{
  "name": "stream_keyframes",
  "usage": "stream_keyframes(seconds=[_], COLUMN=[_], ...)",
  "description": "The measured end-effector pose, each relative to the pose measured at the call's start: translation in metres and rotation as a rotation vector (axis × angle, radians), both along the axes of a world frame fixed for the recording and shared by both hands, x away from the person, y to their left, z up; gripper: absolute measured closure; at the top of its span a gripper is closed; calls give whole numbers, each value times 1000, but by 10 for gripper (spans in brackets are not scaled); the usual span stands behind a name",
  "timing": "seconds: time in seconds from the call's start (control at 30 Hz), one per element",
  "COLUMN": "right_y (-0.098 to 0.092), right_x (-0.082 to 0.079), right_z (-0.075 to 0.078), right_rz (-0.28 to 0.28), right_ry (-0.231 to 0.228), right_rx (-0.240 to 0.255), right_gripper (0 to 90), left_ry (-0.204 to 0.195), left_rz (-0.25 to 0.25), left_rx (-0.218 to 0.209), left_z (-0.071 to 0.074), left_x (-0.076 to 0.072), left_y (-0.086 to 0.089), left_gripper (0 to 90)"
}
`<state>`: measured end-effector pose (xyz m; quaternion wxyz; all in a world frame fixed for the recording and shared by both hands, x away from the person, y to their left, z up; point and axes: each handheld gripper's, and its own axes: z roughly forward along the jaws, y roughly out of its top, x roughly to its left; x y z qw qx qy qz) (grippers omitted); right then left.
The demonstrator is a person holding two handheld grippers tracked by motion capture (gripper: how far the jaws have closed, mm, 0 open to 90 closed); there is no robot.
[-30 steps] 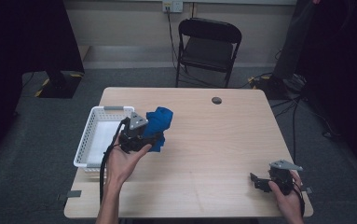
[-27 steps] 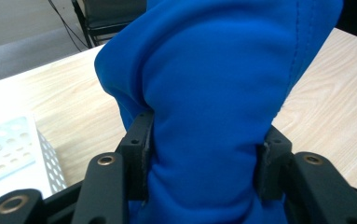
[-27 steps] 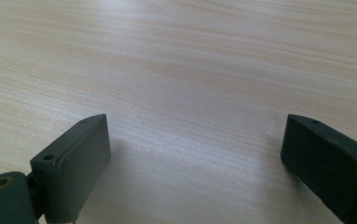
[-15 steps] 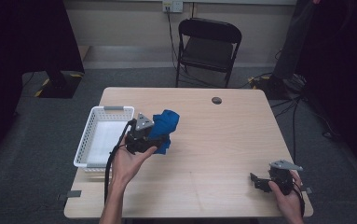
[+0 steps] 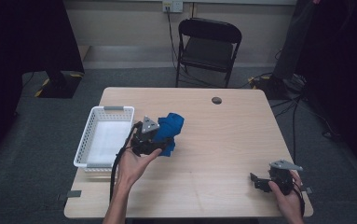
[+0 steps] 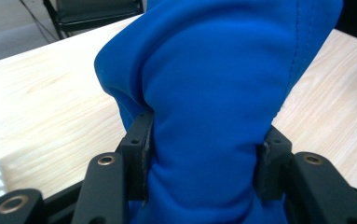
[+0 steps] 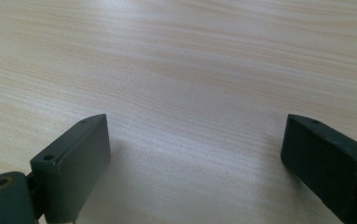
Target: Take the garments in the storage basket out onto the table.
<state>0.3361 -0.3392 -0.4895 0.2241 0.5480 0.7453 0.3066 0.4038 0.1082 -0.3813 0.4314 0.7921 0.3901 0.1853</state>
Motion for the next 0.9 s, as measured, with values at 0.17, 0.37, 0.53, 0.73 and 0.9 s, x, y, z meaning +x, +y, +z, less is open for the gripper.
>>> stream_keyframes(seconds=[0.17, 0.37, 0.53, 0.73, 0.9], right_y=[0, 0, 0, 0, 0], right_x=[0, 0, 0, 0, 0], right_z=[0, 0, 0, 0, 0], right_rz=[0, 0, 0, 0, 1], right_ry=[0, 0, 0, 0, 0], right_rx=[0, 0, 0, 0, 0], right_gripper=[72, 72, 72, 72, 72], left_ry=[7, 8, 10, 14, 15], left_rz=[-10, -28, -40, -74, -94], left_rx=[23, 48, 45, 64, 70], left_z=[-7, -10, -12, -20, -22], left_x=[1, 0, 0, -2, -2], left_y=[-9, -20, -27, -39, -47], left_gripper=[505, 504, 504, 505, 504])
